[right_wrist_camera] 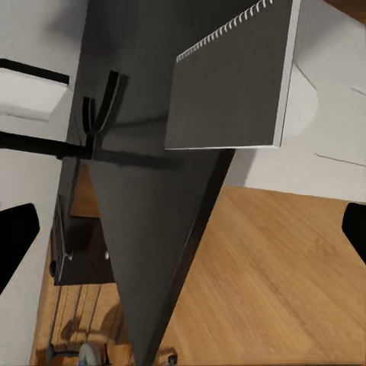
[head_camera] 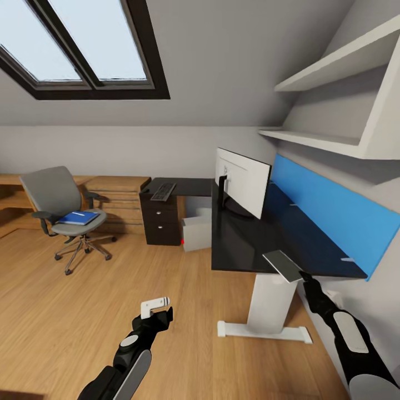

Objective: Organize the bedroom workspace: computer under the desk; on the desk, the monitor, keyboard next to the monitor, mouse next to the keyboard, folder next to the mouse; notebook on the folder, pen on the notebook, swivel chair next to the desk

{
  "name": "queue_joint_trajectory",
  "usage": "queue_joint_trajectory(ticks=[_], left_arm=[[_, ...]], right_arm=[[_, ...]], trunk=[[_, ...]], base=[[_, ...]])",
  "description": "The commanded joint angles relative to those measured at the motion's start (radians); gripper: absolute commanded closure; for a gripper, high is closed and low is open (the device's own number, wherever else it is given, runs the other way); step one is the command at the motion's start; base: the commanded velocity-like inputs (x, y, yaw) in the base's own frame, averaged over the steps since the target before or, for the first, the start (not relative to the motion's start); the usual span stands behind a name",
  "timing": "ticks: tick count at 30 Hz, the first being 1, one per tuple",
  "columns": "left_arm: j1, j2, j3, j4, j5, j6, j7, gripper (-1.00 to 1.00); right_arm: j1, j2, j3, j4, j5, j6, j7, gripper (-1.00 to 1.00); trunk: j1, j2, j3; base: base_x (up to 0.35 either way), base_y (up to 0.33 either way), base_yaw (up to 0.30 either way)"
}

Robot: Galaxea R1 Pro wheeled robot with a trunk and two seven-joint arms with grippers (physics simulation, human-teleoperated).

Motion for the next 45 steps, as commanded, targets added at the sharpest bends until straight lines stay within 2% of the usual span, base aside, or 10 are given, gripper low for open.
queue_joint_trajectory(ticks=[1,3,10,45], left_arm=[[-0.001,0.001,-0.003,-0.002,0.007,0.002,0.009,-1.00],[-0.001,0.001,-0.003,-0.002,0.007,0.002,0.009,-1.00],[-0.001,0.000,-0.004,-0.001,0.008,0.002,0.009,-1.00],[-0.001,0.000,-0.005,0.000,0.009,0.002,0.009,-1.00]], right_arm=[[-0.001,0.001,-0.003,-0.001,-0.042,0.006,0.000,-1.00],[-0.001,0.001,-0.004,-0.001,-0.068,0.005,0.000,-1.00],[-0.001,0.004,-0.004,-0.001,-0.094,0.004,0.001,-1.00],[-0.001,-0.001,-0.008,-0.001,-0.095,0.004,0.000,-1.00]], trunk=[[0.004,-0.008,-0.004],[0.012,-0.022,-0.011],[0.038,-0.071,-0.033],[0.173,-0.316,-0.142]], base=[[0.000,0.000,0.000],[0.000,0.000,0.000],[0.000,0.000,0.000],[0.000,0.000,0.000]])
